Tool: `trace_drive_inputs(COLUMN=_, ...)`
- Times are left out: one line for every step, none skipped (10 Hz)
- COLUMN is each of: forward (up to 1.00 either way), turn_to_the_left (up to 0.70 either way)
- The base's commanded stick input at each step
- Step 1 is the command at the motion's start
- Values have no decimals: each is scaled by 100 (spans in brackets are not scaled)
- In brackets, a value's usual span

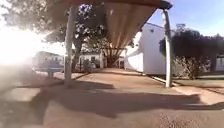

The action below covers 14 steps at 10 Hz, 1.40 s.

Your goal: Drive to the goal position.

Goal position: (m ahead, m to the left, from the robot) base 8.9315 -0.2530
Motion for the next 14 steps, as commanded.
trace_drive_inputs(forward=70, turn_to_the_left=0)
trace_drive_inputs(forward=70, turn_to_the_left=0)
trace_drive_inputs(forward=70, turn_to_the_left=0)
trace_drive_inputs(forward=70, turn_to_the_left=0)
trace_drive_inputs(forward=70, turn_to_the_left=0)
trace_drive_inputs(forward=70, turn_to_the_left=0)
trace_drive_inputs(forward=70, turn_to_the_left=0)
trace_drive_inputs(forward=70, turn_to_the_left=0)
trace_drive_inputs(forward=70, turn_to_the_left=0)
trace_drive_inputs(forward=70, turn_to_the_left=0)
trace_drive_inputs(forward=70, turn_to_the_left=0)
trace_drive_inputs(forward=70, turn_to_the_left=0)
trace_drive_inputs(forward=70, turn_to_the_left=0)
trace_drive_inputs(forward=70, turn_to_the_left=0)
